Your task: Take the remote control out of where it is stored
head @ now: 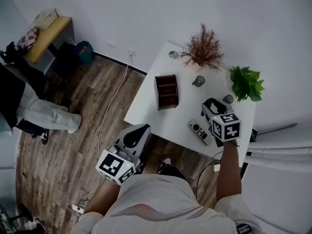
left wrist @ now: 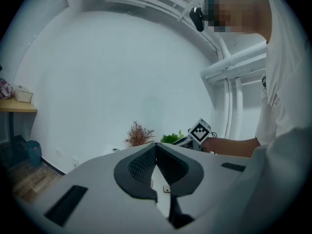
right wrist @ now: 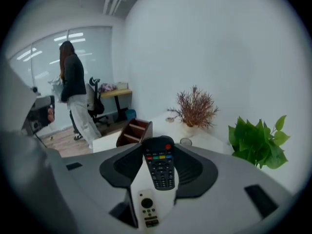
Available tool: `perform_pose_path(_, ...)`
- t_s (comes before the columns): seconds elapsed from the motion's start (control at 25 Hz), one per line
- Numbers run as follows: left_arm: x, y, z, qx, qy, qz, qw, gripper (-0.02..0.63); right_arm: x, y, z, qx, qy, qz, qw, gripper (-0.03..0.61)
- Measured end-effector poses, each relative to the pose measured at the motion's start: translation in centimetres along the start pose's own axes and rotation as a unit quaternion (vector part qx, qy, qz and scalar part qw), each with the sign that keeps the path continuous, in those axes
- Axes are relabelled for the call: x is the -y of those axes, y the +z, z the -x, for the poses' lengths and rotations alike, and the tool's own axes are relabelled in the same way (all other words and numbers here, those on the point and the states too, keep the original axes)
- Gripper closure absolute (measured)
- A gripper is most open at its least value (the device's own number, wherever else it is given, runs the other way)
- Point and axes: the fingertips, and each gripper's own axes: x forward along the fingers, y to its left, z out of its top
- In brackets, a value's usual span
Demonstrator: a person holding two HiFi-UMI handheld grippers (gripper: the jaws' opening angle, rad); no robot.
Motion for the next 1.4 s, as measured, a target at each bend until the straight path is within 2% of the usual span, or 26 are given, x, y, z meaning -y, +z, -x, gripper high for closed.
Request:
perform_pose_path(0.16, 0.6, -0.2, 0.0, -0.003, 0.001, 0.000, 1.0000, 0.605, 0.2, -5.0, -2.6, -0.106, 0.013, 0.030, 0.994, 0.371)
perform_pose_path(0.36, 0.4, -0.3, 0.4, -0.001, 0.015, 0.000, 0.9999, 0.604, 1.5, -9.5, -6.1, -0.223, 0.022, 0.046, 0.973, 0.373)
perform_pose_path(0.6, -0.6, -0.5, 1.1, 0.002, 0.038, 0.002, 0.9993, 0.605, 1.9, -12.2, -9.3, -0.299, 0.048, 0.059, 0.951, 0.373)
perform_pose_path(0.8, -1.3, -0.3, 1.5, 0.008, 0.053, 0.005, 0.9986, 0.604, 0.7, -14.9, -11.4, -0.365, 0.094, 0.048, 0.925, 0.374)
perform_pose_path(0.92, -1.7, -0.2, 1.7, 0.009, 0.060, 0.008, 0.9982, 0.604, 0.4, -15.9, -12.5, -0.393, 0.103, 0.048, 0.913, 0.376)
perform_pose_path(1.08, -2.4, -0.3, 1.8, 0.007, 0.068, 0.009, 0.9976, 0.604, 0.7, -16.8, -13.6, -0.412, 0.095, 0.047, 0.905, 0.376)
perform_pose_path(1.4, -2.7, -0.2, 1.7, 0.007, 0.069, 0.009, 0.9975, 0.604, 0.9, -16.9, -14.1, -0.400, 0.071, 0.054, 0.912, 0.374)
